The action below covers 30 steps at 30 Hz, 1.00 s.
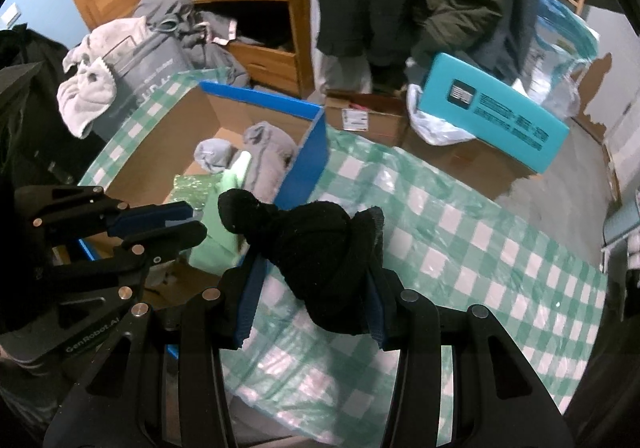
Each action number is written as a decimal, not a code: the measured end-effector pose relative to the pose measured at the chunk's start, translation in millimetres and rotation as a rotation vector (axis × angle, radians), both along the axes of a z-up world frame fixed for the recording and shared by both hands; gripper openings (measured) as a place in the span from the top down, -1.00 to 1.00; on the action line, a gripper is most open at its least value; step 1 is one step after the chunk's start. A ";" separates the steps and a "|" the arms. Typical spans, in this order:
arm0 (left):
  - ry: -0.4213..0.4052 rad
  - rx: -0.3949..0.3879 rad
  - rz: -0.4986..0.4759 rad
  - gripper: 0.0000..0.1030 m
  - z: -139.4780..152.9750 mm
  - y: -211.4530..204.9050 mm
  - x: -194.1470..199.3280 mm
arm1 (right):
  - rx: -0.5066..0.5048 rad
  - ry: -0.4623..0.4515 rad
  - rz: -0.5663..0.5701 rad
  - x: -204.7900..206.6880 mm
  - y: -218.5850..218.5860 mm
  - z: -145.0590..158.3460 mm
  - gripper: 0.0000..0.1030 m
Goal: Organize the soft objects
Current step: 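Carry the black sock in the right gripper and white scrap in the left over the box, then open both grippers to drop the black sock and white scrap into the box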
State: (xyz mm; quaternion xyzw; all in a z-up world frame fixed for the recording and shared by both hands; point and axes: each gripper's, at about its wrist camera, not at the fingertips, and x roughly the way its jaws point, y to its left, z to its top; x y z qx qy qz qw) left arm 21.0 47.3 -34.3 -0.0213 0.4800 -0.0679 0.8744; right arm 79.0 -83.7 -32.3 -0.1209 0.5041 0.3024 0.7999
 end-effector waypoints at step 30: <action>0.099 0.050 0.221 0.45 -40.7 90.4 -2.8 | -0.024 0.063 0.099 18.4 101.1 -38.1 0.03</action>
